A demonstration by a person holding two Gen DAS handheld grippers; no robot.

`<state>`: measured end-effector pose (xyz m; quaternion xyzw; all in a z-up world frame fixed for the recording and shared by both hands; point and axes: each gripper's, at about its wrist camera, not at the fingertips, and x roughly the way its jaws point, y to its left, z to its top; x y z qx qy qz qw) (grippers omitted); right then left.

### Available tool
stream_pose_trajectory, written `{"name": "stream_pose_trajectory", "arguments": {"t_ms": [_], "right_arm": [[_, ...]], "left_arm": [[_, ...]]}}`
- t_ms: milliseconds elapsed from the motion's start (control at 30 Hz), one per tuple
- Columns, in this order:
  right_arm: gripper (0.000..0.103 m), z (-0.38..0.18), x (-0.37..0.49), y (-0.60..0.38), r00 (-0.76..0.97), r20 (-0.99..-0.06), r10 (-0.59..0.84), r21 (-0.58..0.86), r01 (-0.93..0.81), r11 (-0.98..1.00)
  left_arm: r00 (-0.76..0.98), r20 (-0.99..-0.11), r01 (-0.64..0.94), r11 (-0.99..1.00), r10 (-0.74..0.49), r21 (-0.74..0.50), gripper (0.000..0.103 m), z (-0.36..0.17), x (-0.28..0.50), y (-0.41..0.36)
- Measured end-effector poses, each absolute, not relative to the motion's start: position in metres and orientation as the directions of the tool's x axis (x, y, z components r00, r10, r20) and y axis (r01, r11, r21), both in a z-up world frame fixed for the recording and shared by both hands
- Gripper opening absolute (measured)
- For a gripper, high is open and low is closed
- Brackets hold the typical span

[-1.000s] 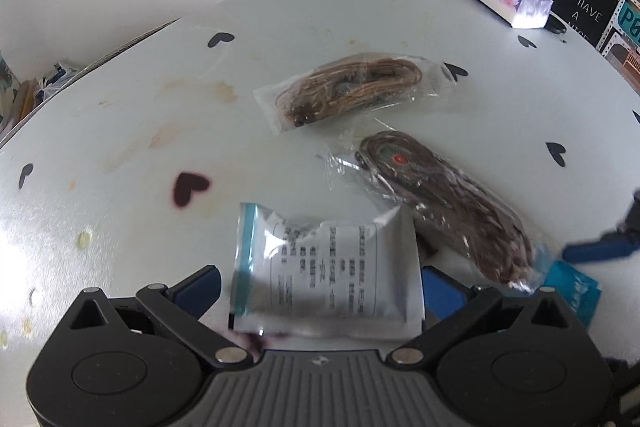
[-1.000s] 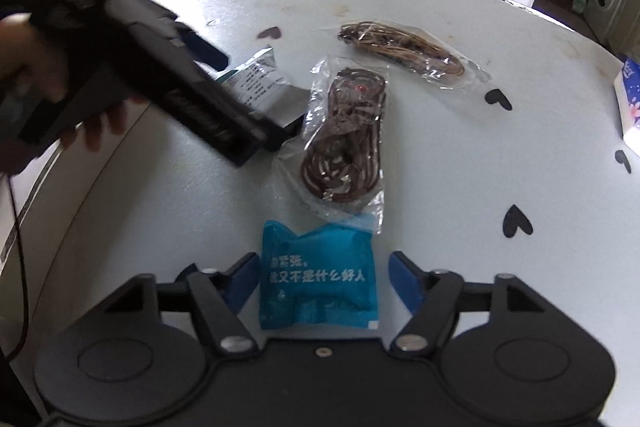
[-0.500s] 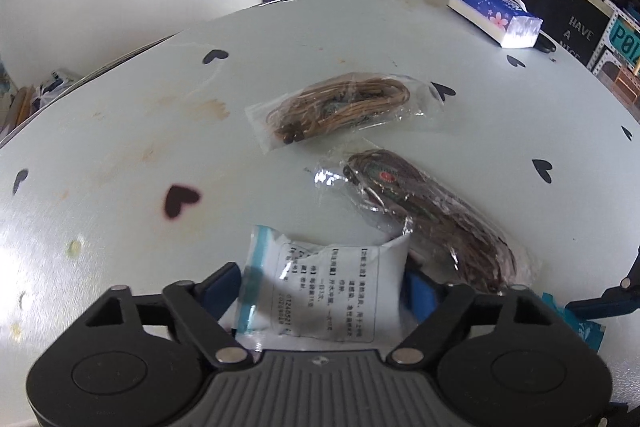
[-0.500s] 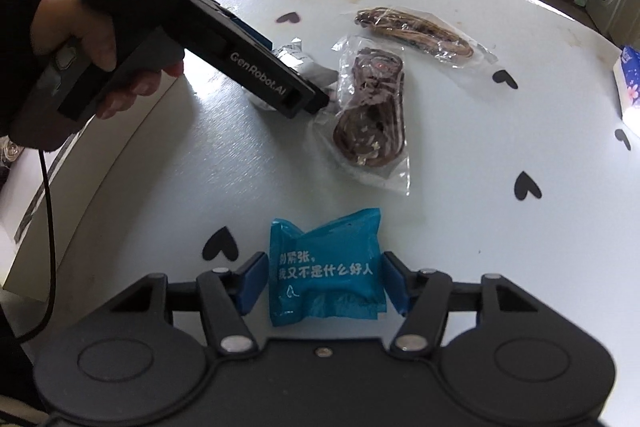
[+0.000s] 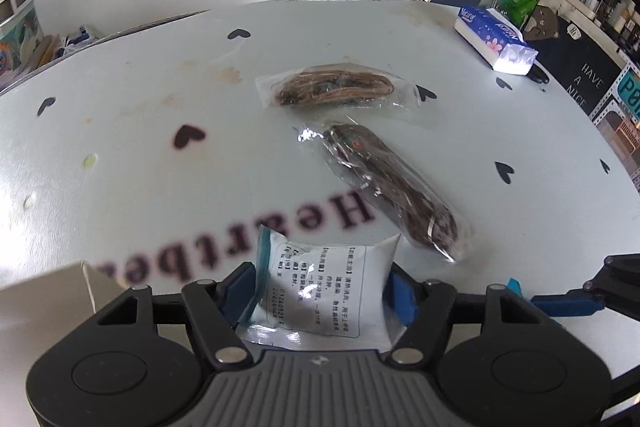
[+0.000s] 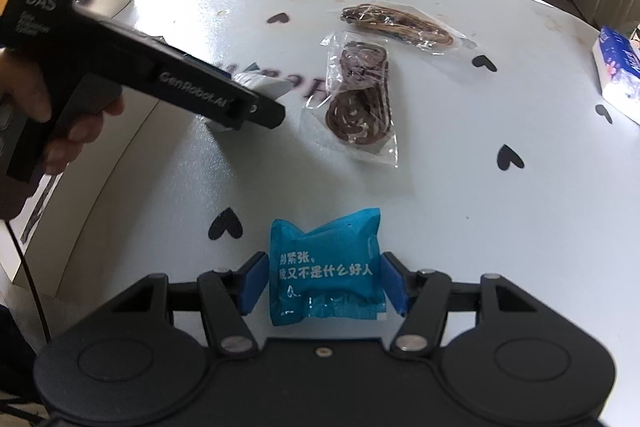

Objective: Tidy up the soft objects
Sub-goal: 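Carry the sachet and blue packet with both tools over the tray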

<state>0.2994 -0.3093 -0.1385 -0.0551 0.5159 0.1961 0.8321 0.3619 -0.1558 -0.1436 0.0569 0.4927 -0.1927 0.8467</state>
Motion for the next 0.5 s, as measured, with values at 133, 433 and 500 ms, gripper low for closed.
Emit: {"name": "stream_pose_trajectory", "arguments": {"t_ms": [133, 433, 500], "right_arm": [[0.062, -0.136, 0.292, -0.312, 0.398, -0.879, 0.264, 0.106, -0.377, 0.92], [0.061, -0.131, 0.274, -0.316, 0.416, -0.87, 0.265, 0.105, -0.368, 0.924], [0.061, -0.129, 0.272, -0.317, 0.423, -0.867, 0.264, 0.107, -0.359, 0.927]], "left_arm": [[0.452, -0.851, 0.366, 0.926, -0.268, -0.098, 0.07, -0.138, 0.347, -0.154], [0.482, -0.832, 0.33, 0.936, -0.275, -0.118, 0.07, -0.12, 0.314, -0.151], [0.492, -0.825, 0.322, 0.939, -0.277, -0.122, 0.07, -0.115, 0.306, -0.15]]}}
